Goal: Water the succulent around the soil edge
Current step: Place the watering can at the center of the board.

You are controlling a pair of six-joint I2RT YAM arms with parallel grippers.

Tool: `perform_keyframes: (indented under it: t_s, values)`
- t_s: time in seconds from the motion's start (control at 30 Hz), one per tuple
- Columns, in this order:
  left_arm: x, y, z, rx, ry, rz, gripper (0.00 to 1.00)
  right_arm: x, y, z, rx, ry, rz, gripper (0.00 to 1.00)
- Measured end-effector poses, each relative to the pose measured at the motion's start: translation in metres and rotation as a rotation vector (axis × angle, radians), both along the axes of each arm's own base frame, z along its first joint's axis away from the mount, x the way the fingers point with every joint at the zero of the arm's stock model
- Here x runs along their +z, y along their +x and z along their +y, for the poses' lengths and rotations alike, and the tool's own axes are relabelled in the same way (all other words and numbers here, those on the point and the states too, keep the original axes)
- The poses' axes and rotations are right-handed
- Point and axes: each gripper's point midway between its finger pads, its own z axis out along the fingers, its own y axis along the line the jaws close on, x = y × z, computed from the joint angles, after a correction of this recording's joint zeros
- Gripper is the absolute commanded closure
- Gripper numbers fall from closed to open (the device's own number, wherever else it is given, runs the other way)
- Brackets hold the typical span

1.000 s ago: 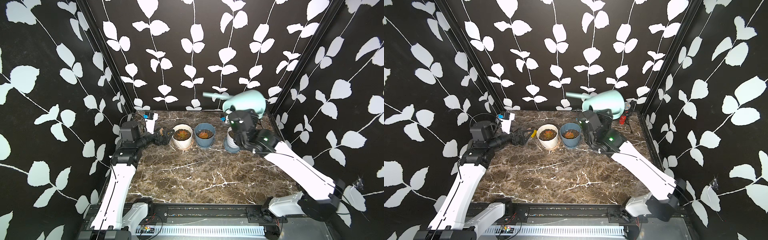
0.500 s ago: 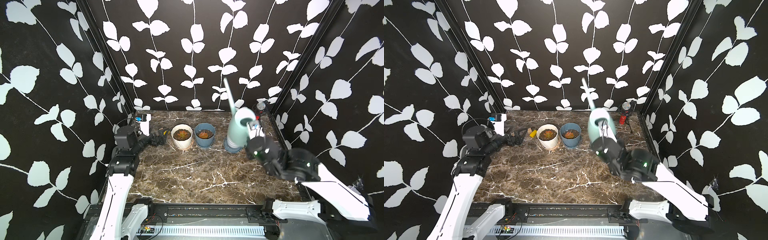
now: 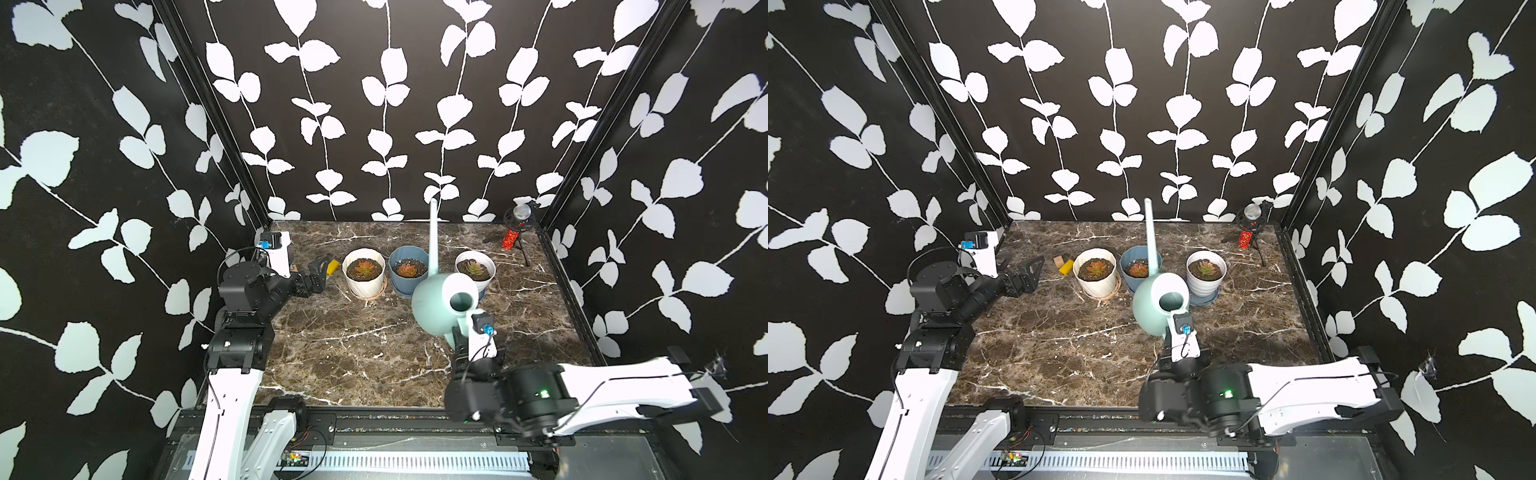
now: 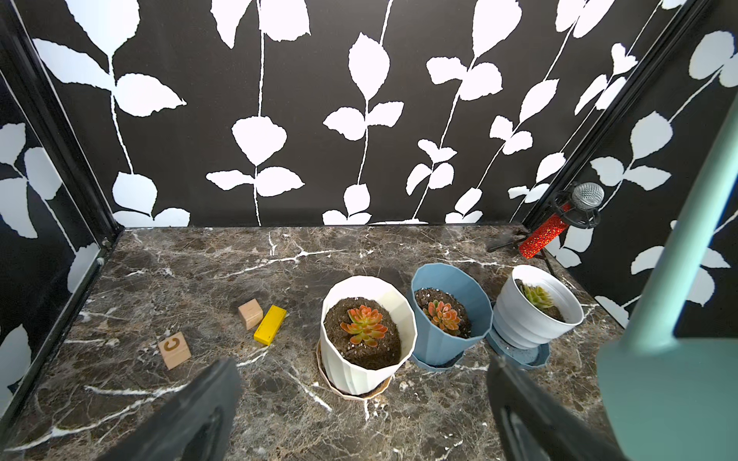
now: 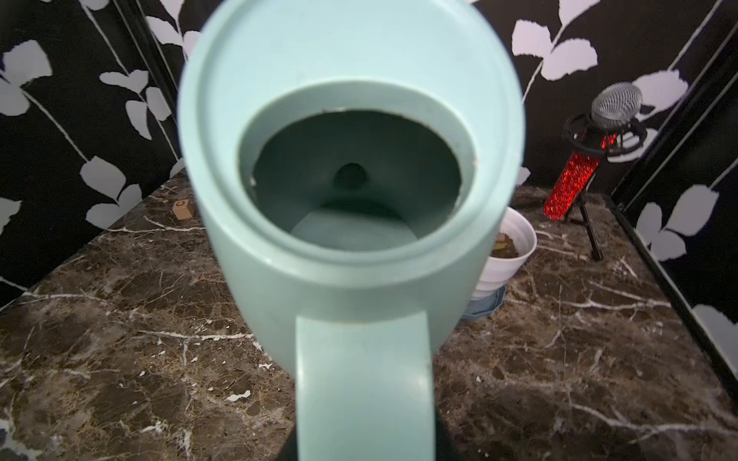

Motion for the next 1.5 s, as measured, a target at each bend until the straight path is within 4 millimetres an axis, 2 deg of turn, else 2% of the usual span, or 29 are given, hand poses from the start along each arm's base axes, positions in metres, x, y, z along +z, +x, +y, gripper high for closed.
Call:
perform_keyframes:
  t_s: [0.17, 0.27, 0.47, 0.57, 0.7, 0.93, 1.2, 1.4, 1.5]
  values:
    - [0.002, -0.003, 0.001, 0.008, -0.004, -0.005, 0.03, -0.048, -0.007, 0.014, -0.126, 0.016, 0.037, 1.0]
    - [0.001, -0.003, 0.001, 0.009, -0.005, -0.004, 0.03, -0.07, -0.01, 0.018, -0.178, 0.023, 0.069, 1.0]
    - [-0.012, -0.001, 0.001, 0.01, -0.015, 0.029, 0.03, -0.084, -0.006, 0.016, -0.224, 0.125, 0.138, 1.0]
    - [-0.018, 0.001, 0.001, 0.011, -0.022, 0.049, 0.03, -0.096, 0.0, 0.013, -0.248, 0.122, 0.177, 1.0]
    - [-0.026, 0.003, 0.0, 0.009, -0.027, 0.071, 0.03, -0.107, 0.007, 0.018, -0.265, 0.116, 0.227, 1.0]
    - [-0.035, 0.008, -0.001, 0.004, -0.029, 0.094, 0.03, -0.132, 0.015, 0.029, -0.261, 0.029, 0.277, 1.0]
    - [-0.047, 0.014, -0.002, 0.0, -0.032, 0.12, 0.03, -0.165, 0.019, 0.032, -0.267, -0.108, 0.339, 1.0]
    - [-0.049, 0.017, -0.002, -0.002, -0.032, 0.126, 0.03, -0.166, 0.026, 0.037, -0.267, -0.103, 0.332, 1.0]
    - [-0.049, 0.018, -0.003, -0.003, -0.032, 0.125, 0.03, -0.166, 0.028, 0.039, -0.269, -0.091, 0.332, 0.87]
